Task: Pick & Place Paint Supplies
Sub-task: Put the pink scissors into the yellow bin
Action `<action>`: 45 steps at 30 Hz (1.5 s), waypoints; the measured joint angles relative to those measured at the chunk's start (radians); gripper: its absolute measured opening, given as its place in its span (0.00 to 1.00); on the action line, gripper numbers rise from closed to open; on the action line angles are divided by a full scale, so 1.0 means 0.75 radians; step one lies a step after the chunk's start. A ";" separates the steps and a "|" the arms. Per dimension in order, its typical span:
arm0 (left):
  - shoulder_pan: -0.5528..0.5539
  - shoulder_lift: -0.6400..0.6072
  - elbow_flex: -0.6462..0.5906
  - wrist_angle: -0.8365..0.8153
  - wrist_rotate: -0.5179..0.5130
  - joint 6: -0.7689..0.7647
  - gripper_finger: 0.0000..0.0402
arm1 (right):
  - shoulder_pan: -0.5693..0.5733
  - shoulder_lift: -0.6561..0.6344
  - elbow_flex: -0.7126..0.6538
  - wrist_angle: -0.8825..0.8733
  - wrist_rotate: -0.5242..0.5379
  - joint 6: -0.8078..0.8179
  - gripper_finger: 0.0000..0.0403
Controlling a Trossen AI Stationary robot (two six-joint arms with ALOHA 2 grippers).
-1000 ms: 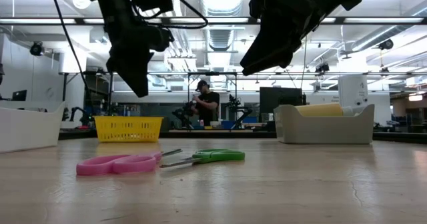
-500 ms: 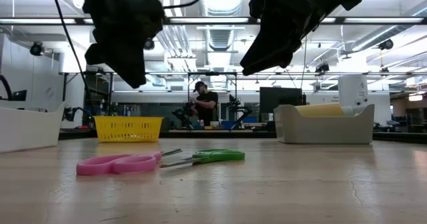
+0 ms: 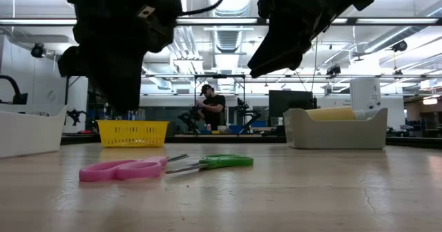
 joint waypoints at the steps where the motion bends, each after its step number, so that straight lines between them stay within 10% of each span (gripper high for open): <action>1: -0.010 0.032 0.029 -0.020 0.007 -0.021 0.25 | 0.000 0.000 0.000 0.000 0.000 0.000 0.50; 13: -0.089 0.311 0.294 -0.085 0.128 -0.080 0.25 | 0.000 0.000 0.000 0.003 0.000 0.000 0.50; 45: -0.107 0.328 0.147 0.044 0.128 -0.118 0.25 | 0.000 0.000 0.000 0.007 0.000 0.000 0.50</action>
